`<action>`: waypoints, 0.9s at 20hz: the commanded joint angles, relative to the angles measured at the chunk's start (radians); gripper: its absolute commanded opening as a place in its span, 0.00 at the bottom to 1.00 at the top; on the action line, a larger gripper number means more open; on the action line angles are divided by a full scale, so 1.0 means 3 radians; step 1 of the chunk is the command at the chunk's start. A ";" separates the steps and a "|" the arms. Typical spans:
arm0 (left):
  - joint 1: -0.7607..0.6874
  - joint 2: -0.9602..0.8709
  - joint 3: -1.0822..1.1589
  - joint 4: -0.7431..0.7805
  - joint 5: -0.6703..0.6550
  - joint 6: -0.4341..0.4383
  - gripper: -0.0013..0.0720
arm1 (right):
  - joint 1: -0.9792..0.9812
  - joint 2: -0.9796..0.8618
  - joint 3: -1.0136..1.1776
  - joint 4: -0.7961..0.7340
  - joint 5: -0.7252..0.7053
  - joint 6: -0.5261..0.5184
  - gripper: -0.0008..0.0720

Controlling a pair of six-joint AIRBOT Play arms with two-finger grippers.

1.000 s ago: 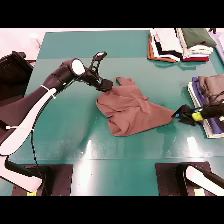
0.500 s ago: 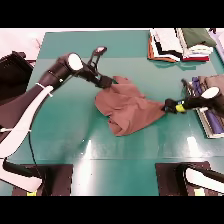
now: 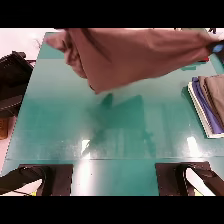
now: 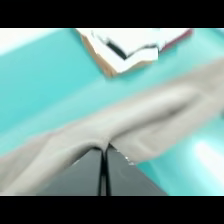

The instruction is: Fold the shirts.

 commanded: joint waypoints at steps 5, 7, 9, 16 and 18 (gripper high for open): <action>-0.0004 -0.0050 0.0032 0.0065 -0.0500 0.0000 0.05 | -0.0018 -0.0092 0.0699 -0.0006 0.0502 0.0303 0.03; -0.0004 -0.0310 -0.0094 0.0055 -0.0768 0.0000 0.05 | -0.0018 -0.0340 0.0698 -0.0011 0.0703 0.0303 0.03; -0.0003 -0.0582 -0.0322 0.0056 -0.0881 0.0003 0.05 | -0.0018 -0.0591 0.0596 -0.0017 0.0768 0.0301 0.03; 0.0015 -0.1255 -0.0801 0.0084 -0.0614 -0.0043 0.76 | -0.0053 -0.1158 -0.0329 -0.0590 0.0473 0.0299 0.03; 0.0148 -0.1205 -0.0774 0.0084 -0.0655 -0.0086 0.76 | -0.0052 -0.1211 -0.0450 -0.0596 0.0463 0.0295 0.03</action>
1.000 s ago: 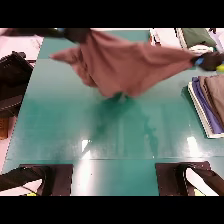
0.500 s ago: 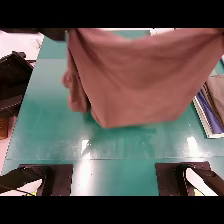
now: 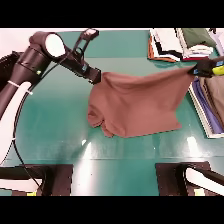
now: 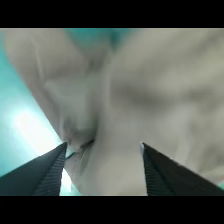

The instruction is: Fold the shirts.

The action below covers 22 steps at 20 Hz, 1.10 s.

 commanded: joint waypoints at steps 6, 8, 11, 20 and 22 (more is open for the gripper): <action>0.0905 0.0057 -0.0259 -0.0125 -0.0352 -0.0313 0.77 | -0.0006 -0.0130 -0.0313 -0.0106 -0.0134 -0.0001 0.03; 0.0940 0.0056 -0.0589 -0.0220 -0.0303 -0.0314 0.77 | 0.0010 -0.0130 -0.0313 -0.0106 -0.0177 -0.0001 0.03; 0.0930 0.0057 -0.1225 -0.0734 -0.0056 -0.0273 0.77 | 0.0022 -0.0130 -0.0313 -0.0103 -0.0214 0.0000 0.03; 0.0844 0.0056 -0.2169 -0.1715 0.0402 0.0141 0.77 | 0.0022 -0.0130 -0.0314 -0.0100 -0.0212 0.0001 0.03; 0.0717 0.0052 -0.2237 -0.1713 0.0484 0.0145 0.77 | 0.0022 -0.0130 -0.0313 -0.0098 -0.0211 0.0001 0.03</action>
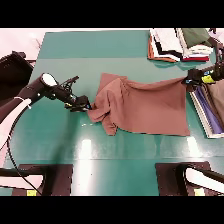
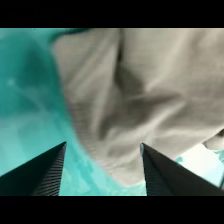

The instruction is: Fold the shirts.

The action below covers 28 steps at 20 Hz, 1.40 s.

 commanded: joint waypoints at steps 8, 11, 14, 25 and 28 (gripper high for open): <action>0.0169 0.0212 0.0272 -0.0108 0.0121 0.0161 0.05 | 0.0003 0.0005 -0.0001 0.0003 0.0062 0.0001 0.03; 0.0421 0.0407 0.0645 0.0156 0.0271 0.0139 0.05 | 0.0004 0.0008 -0.0001 0.0004 0.0060 0.0001 0.03; 0.0504 0.0434 0.0759 0.0277 0.0371 0.0148 0.05 | 0.0003 0.0008 -0.0001 0.0003 0.0060 0.0001 0.03; 0.0797 0.0453 0.0210 0.0788 -0.0276 0.0060 0.82 | -0.0380 0.0019 -0.0005 0.0005 0.0314 -0.0001 0.68; 0.0657 0.0451 -0.0282 0.0685 0.0043 0.0061 0.82 | -0.0460 0.0100 -0.0005 0.0008 0.0320 -0.0001 0.60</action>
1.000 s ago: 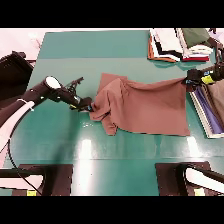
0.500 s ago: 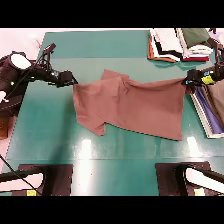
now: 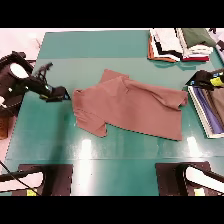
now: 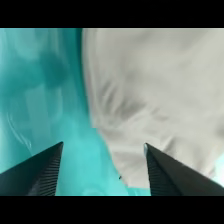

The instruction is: Fold the shirts.

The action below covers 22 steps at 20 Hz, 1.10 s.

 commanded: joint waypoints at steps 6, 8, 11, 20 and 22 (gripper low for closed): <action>-0.0540 -0.0006 -0.0708 -0.0225 0.0750 0.0069 0.82 | -0.0089 0.0183 -0.0003 -0.0025 0.0148 -0.0004 0.60; -0.0539 -0.0005 -0.0707 -0.0201 0.0829 -0.0003 0.50 | -0.0090 0.0184 -0.0039 -0.0028 0.0186 -0.0004 0.60; -0.0540 -0.0005 -0.0694 -0.0165 0.0860 -0.0001 0.05 | -0.0139 0.0207 -0.0390 -0.0033 0.0203 -0.0018 0.60; -0.0540 0.0306 -0.0393 -0.0083 0.0787 0.0032 0.05 | -0.1034 0.0567 -0.2187 -0.0511 0.0155 -0.0058 0.72; -0.0540 0.0303 -0.0393 -0.0084 0.0772 0.0062 0.05 | -0.1048 0.0478 -0.2444 -0.0298 0.0135 -0.0061 0.71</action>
